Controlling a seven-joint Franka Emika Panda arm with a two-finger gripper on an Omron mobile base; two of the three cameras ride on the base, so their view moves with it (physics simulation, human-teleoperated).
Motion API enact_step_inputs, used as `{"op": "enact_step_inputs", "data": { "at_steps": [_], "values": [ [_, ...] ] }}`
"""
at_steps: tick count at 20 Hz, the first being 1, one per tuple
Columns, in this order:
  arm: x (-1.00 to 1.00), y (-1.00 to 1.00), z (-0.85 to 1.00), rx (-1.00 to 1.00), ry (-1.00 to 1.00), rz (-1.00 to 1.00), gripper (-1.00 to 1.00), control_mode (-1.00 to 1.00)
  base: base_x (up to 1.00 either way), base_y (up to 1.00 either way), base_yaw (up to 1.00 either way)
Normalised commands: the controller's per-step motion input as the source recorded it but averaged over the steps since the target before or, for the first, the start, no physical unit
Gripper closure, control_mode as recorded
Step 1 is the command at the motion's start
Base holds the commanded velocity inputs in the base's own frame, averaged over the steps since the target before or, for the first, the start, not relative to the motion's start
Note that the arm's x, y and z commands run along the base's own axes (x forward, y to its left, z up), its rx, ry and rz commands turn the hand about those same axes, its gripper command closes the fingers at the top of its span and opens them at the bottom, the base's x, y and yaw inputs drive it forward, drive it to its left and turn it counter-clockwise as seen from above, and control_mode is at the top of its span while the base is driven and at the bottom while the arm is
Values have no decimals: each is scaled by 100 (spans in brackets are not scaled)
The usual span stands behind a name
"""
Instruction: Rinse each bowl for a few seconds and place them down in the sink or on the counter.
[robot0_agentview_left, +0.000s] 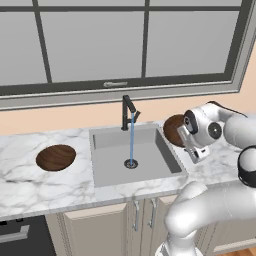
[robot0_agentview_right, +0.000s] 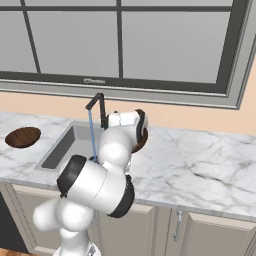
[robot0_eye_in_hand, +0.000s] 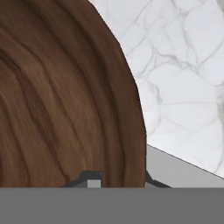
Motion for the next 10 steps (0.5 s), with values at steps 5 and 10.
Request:
{"op": "enact_step_inputs", "data": {
  "at_steps": [5, 10],
  "values": [
    [0, 5, 58, -11, 32, 16, 100, -100, 0, 0, 0],
    [5, 1, 42, -12, 38, 19, 100, -100, 0, 0, 0]
  ]
}}
